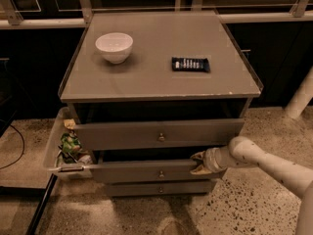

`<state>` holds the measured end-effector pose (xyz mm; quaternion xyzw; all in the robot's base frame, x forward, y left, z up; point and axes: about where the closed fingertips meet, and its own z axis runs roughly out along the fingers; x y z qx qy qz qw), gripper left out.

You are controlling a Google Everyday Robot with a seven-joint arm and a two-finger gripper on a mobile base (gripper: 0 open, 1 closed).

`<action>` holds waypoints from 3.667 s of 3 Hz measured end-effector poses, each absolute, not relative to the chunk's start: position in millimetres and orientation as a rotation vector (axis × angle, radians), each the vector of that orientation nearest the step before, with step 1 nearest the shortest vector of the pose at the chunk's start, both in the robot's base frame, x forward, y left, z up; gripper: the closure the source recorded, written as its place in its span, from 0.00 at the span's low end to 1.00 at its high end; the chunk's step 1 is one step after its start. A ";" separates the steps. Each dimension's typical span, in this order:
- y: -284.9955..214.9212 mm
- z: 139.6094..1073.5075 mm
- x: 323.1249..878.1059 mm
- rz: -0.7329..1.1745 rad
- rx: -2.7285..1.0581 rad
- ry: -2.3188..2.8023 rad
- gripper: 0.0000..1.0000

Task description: Open middle drawer

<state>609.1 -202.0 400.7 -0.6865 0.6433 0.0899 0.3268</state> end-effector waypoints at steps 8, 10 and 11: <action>-249.2 422.9 503.4 0.294 -1.777 1.667 0.40; -246.8 421.2 503.8 0.297 -1.783 1.666 0.00; -239.3 420.9 505.6 0.298 -1.804 1.655 0.00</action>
Offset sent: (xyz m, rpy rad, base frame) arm -0.0040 0.0050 0.0143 -0.0214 -0.0171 0.0483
